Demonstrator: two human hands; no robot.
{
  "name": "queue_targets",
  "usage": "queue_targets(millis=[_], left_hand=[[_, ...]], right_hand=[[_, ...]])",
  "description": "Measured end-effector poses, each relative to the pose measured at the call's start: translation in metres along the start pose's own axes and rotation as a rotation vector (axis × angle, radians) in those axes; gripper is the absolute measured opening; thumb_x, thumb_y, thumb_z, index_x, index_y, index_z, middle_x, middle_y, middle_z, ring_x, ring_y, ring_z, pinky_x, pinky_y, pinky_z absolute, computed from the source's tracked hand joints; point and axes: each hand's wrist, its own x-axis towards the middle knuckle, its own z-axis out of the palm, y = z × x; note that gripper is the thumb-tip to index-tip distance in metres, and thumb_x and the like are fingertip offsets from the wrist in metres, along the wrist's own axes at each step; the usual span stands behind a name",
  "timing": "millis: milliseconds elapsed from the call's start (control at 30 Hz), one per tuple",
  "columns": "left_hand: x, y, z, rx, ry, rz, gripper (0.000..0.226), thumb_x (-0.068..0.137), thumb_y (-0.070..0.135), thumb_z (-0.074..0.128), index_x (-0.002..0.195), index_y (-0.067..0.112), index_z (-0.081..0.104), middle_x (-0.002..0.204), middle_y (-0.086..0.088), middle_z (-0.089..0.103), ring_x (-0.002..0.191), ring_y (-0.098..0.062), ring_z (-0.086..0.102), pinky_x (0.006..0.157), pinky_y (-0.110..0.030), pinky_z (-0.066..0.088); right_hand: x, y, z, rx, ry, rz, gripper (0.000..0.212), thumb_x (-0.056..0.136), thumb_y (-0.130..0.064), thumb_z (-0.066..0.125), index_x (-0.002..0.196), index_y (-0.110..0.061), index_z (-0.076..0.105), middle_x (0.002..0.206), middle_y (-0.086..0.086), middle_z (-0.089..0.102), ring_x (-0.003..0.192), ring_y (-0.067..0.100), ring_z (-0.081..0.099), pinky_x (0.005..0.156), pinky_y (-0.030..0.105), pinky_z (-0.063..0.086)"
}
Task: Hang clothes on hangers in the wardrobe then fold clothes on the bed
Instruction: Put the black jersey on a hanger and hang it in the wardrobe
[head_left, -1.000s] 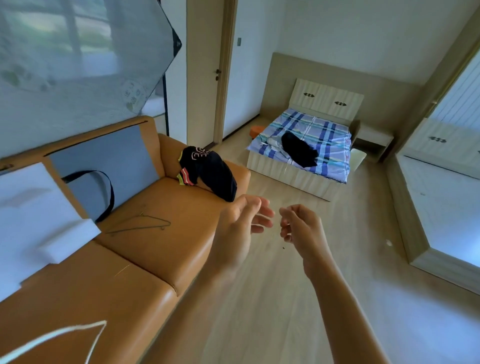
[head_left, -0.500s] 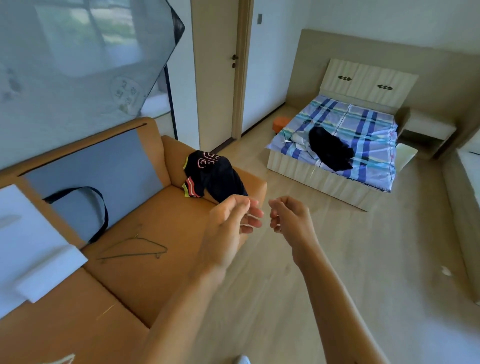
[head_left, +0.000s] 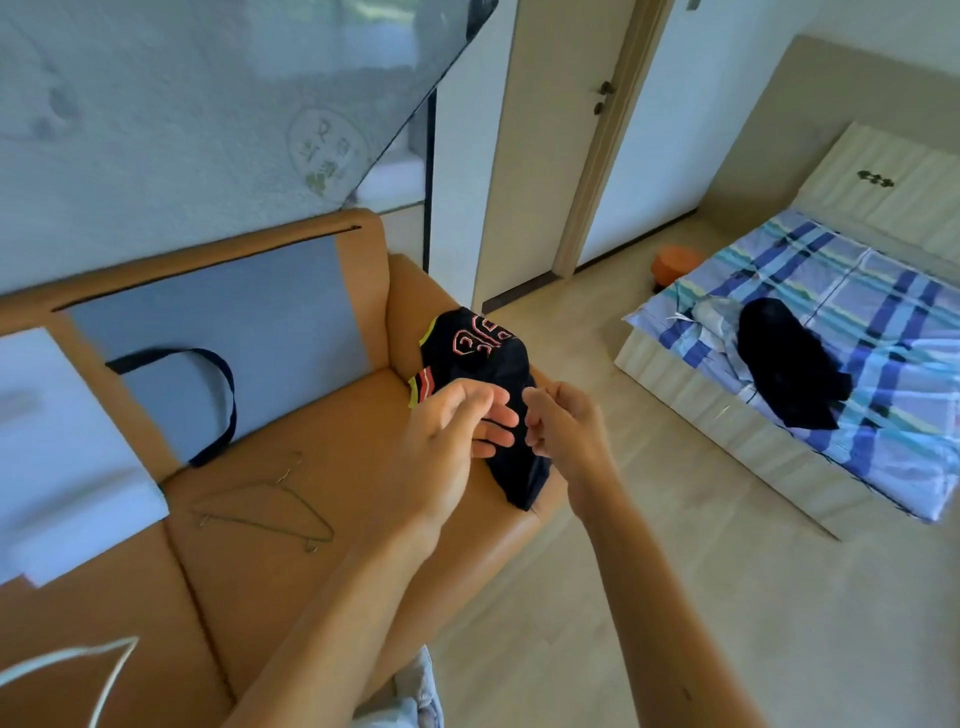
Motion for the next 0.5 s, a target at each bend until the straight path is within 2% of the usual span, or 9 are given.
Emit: queue_targets(millis=[233, 400, 500], left_hand=[[0.123, -0.016, -0.007, -0.008, 0.056, -0.053, 0.027, 0.106, 0.019, 0.043, 0.098, 0.013, 0.069, 0.090, -0.008, 0.074, 0.079, -0.014, 0.069, 0.075, -0.029, 0.055], [0.184, -0.030, -0.010, -0.001, 0.122, -0.123, 0.027, 0.106, 0.019, 0.043, 0.101, 0.010, 0.068, 0.088, -0.005, 0.074, 0.076, -0.011, 0.069, 0.072, -0.024, 0.055], [0.225, -0.042, -0.005, 0.023, 0.153, -0.160, 0.025, 0.105, 0.019, 0.044, 0.098, 0.014, 0.068, 0.086, -0.002, 0.073, 0.075, -0.010, 0.068, 0.070, -0.022, 0.054]], right_hand=[[0.132, 0.005, 0.032, -0.071, -0.053, 0.077, 0.023, 0.097, -0.026, 0.059, 0.088, -0.005, 0.062, 0.062, -0.002, 0.057, 0.055, 0.011, 0.055, 0.059, 0.028, 0.047], [0.217, 0.020, 0.051, -0.105, -0.109, 0.148, 0.019, 0.097, -0.027, 0.061, 0.086, -0.011, 0.061, 0.070, 0.001, 0.059, 0.058, 0.013, 0.056, 0.059, 0.027, 0.048], [0.274, 0.039, 0.062, -0.132, -0.137, 0.190, 0.019, 0.097, -0.027, 0.060, 0.095, -0.008, 0.061, 0.074, 0.002, 0.059, 0.060, 0.013, 0.056, 0.056, 0.026, 0.047]])
